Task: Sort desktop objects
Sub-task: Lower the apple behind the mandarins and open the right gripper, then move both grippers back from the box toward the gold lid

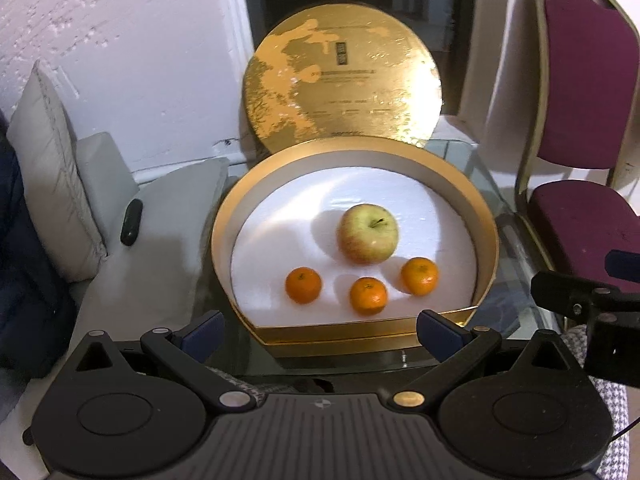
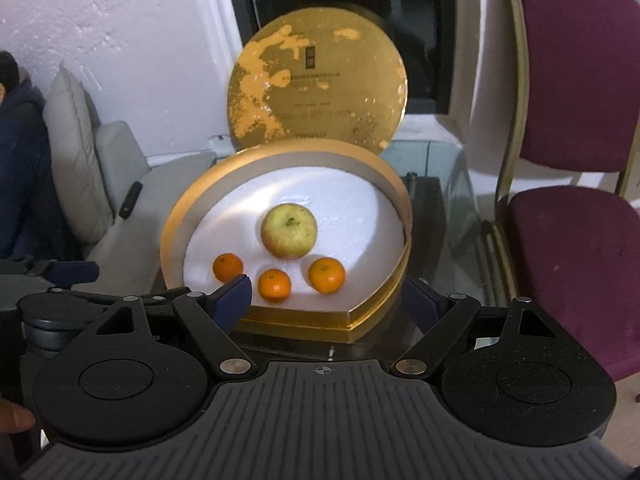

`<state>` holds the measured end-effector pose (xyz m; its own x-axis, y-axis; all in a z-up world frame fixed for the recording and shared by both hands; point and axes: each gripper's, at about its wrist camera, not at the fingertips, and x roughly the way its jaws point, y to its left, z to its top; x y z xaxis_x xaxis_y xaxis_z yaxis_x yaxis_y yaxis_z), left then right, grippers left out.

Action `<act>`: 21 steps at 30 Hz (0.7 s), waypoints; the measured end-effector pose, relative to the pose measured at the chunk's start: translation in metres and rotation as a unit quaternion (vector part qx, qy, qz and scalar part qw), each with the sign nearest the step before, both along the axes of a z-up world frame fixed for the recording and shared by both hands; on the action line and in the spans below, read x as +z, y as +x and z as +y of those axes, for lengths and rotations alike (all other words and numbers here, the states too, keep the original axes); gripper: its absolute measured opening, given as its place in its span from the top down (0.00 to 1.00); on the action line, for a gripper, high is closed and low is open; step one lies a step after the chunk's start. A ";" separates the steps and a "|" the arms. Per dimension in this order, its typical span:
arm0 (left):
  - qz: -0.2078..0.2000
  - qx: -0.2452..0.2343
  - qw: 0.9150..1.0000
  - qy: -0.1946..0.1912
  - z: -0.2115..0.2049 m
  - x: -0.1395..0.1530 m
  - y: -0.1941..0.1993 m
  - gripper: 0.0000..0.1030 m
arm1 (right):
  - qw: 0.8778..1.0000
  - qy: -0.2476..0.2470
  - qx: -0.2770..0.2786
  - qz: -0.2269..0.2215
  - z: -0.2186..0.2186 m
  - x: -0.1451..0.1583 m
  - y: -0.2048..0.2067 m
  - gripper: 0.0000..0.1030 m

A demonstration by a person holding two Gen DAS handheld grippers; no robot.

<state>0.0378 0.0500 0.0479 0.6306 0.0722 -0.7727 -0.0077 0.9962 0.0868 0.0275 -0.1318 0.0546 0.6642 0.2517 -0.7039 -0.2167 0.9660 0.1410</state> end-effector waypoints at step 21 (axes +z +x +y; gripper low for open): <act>0.011 0.016 1.000 -0.005 -0.005 0.008 -0.001 0.01 | 0.999 0.007 0.002 -0.042 -0.014 0.013 -0.020 0.15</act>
